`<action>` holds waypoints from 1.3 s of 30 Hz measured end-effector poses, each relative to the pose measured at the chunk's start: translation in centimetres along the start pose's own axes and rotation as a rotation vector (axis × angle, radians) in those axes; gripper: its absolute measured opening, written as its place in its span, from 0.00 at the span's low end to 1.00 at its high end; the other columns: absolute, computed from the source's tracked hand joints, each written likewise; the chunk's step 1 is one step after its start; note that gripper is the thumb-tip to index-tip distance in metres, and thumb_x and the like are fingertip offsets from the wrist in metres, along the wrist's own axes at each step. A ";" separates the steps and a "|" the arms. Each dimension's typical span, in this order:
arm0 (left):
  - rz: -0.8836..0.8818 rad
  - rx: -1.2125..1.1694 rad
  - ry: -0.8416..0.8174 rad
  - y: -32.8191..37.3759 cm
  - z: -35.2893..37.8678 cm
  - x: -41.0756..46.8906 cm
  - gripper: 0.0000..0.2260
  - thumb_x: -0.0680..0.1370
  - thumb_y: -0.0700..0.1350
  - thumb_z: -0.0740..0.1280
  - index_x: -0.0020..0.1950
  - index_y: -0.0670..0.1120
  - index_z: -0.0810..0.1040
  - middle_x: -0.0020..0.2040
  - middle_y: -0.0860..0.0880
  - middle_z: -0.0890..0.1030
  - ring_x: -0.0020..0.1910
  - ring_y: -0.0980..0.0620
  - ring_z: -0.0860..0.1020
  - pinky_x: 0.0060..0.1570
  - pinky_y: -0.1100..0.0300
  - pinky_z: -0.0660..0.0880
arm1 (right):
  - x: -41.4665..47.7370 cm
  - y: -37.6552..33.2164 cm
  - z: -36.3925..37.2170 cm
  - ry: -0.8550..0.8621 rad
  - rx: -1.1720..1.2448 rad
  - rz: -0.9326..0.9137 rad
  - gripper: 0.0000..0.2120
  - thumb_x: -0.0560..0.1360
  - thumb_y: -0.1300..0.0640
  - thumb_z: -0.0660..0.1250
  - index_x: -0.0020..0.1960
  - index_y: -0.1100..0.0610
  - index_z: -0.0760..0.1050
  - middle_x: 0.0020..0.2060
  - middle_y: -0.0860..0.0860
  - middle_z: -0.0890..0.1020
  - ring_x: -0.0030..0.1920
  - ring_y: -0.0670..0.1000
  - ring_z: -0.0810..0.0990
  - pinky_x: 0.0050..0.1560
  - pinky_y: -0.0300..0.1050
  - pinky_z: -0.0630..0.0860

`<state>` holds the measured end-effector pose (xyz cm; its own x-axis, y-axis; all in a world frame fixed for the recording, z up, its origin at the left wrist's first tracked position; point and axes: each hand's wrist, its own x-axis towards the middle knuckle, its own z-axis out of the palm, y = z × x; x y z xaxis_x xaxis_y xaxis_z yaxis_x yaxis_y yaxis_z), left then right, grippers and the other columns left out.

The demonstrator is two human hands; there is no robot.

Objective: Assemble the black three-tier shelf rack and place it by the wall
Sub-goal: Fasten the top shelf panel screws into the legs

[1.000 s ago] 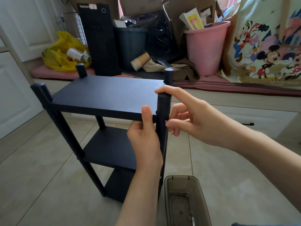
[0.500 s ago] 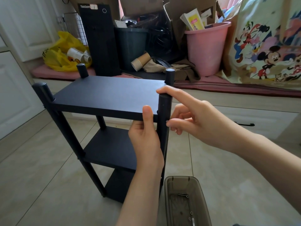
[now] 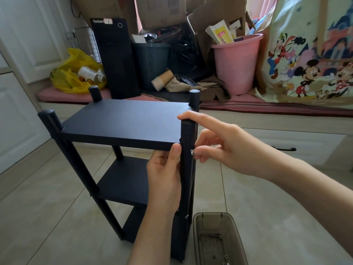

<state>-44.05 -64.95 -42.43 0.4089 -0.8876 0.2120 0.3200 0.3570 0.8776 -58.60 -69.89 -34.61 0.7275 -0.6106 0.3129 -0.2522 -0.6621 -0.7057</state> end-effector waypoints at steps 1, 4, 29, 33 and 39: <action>0.003 -0.001 0.000 0.1 0.1 0.0 0.12 0.67 0.60 0.72 0.43 0.53 0.85 0.42 0.47 0.84 0.41 0.51 0.83 0.39 0.61 0.79 | 0.0 0.0 0.1 0.009 -0.013 0.000 0.32 0.79 0.61 0.68 0.73 0.34 0.62 0.39 0.47 0.83 0.41 0.49 0.84 0.50 0.38 0.80; 0.001 -0.015 -0.009 0.1 0.3 0.0 0.11 0.68 0.60 0.71 0.41 0.55 0.85 0.39 0.49 0.84 0.38 0.53 0.83 0.37 0.63 0.78 | 0.0 0.0 0.2 0.028 -0.051 -0.012 0.32 0.79 0.61 0.68 0.74 0.35 0.61 0.39 0.46 0.82 0.41 0.48 0.83 0.50 0.39 0.80; -0.012 -0.033 -0.043 -0.1 -0.4 -0.3 0.10 0.73 0.61 0.73 0.43 0.56 0.85 0.41 0.50 0.84 0.41 0.52 0.84 0.40 0.61 0.80 | -1.2 0.0 2.7 0.101 -0.068 -0.042 0.33 0.82 0.61 0.58 0.77 0.36 0.50 0.37 0.45 0.76 0.40 0.53 0.77 0.47 0.52 0.78; -0.035 -0.041 -0.058 -0.1 -0.6 -0.6 0.18 0.67 0.66 0.77 0.44 0.54 0.85 0.42 0.47 0.85 0.42 0.50 0.84 0.41 0.60 0.81 | -1.4 -0.4 2.6 0.068 -0.050 -0.028 0.32 0.81 0.61 0.58 0.77 0.37 0.51 0.37 0.48 0.76 0.40 0.53 0.77 0.48 0.50 0.78; -0.038 -0.110 -0.095 -0.2 -0.9 -0.5 0.24 0.62 0.66 0.79 0.47 0.51 0.85 0.44 0.46 0.85 0.44 0.49 0.84 0.42 0.58 0.81 | -1.4 -0.5 2.5 0.048 -0.039 -0.003 0.35 0.80 0.65 0.60 0.77 0.37 0.51 0.38 0.49 0.76 0.39 0.55 0.78 0.47 0.55 0.79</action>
<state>-43.57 -64.36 -43.12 0.3139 -0.9228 0.2236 0.4275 0.3477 0.8345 -57.89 -67.59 -36.30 0.6973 -0.6278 0.3458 -0.2750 -0.6799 -0.6798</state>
